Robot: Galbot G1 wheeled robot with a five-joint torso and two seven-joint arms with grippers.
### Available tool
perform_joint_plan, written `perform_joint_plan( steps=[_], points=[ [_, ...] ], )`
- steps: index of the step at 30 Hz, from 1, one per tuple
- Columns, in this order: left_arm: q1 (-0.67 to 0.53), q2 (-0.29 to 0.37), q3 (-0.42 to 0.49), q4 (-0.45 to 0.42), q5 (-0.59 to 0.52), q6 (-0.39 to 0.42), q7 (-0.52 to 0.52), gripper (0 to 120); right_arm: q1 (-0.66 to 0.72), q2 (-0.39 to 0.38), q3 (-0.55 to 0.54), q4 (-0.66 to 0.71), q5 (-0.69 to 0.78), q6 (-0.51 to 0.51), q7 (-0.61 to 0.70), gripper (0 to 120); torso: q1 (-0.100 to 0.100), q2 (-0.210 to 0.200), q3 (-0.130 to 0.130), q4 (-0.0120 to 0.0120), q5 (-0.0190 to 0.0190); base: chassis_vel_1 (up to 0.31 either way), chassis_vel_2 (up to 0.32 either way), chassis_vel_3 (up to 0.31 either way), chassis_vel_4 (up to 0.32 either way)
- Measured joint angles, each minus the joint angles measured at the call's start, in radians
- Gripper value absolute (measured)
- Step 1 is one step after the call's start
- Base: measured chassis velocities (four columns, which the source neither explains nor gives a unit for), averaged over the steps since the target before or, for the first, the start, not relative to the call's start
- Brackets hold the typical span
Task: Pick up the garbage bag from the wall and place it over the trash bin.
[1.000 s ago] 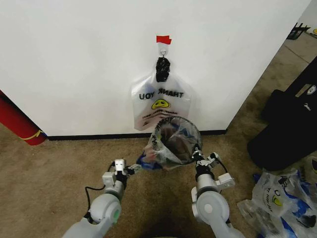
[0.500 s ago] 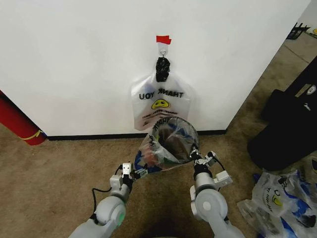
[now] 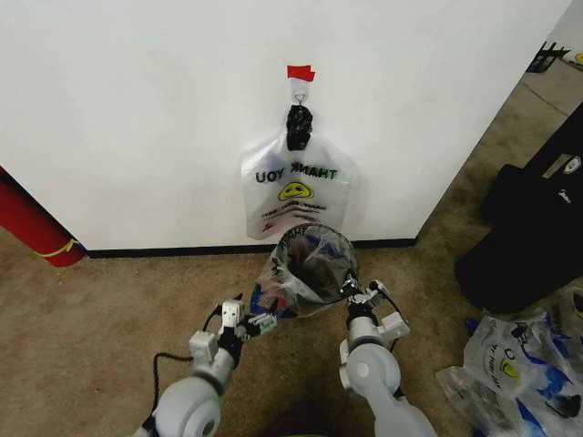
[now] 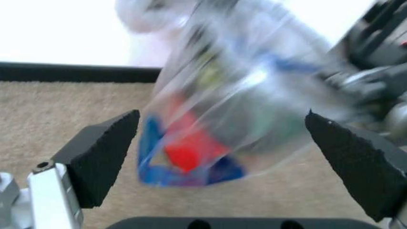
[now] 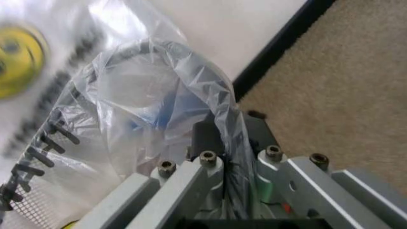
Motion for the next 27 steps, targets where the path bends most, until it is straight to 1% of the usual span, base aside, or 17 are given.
perform_joint_plan(
  steps=[1,2,4,11,19,27],
  points=[
    [0.01,-0.002,0.0,-0.023,0.003,-0.002,-0.004,100,-0.001,-0.005,-0.003,0.007,-0.004,-0.017,0.01,0,0.0,0.0,0.0,0.0,0.0001,0.0,0.0,0.0,0.0],
    [0.02,-0.008,-0.001,-0.056,0.013,-0.006,-0.009,100,-0.004,-0.015,-0.009,0.024,-0.01,-0.055,0.031,0,0.0,0.0,0.0,-0.0001,0.0002,0.0,0.0,0.0,0.0],
    [0.021,-0.019,-0.004,-0.078,0.036,-0.013,-0.015,100,-0.012,-0.032,-0.017,0.053,-0.015,-0.122,0.066,0,0.0,0.0,0.0,-0.0003,0.0,0.0,0.0,0.0,0.0],
    [0.039,-0.044,0.002,-0.077,0.057,-0.02,-0.016,100,-0.031,-0.048,-0.016,0.064,-0.018,-0.209,0.084,0,0.0,0.0,0.0,-0.0005,-0.0002,0.0,0.0,0.0,0.0],
    [0.059,-0.053,0.006,-0.079,0.062,-0.023,-0.011,100,-0.052,-0.06,-0.008,0.067,-0.025,-0.247,0.082,0,0.0,0.0,0.0,-0.0003,-0.0001,0.0,0.0,0.0,0.0],
    [0.074,-0.056,0.011,-0.077,0.076,-0.029,-0.009,100,-0.065,-0.076,0.0,0.086,-0.01,-0.258,0.066,0,0.0,0.0,0.0,-0.0001,0.0002,0.0,0.0,0.0,0.0]
  ],
)
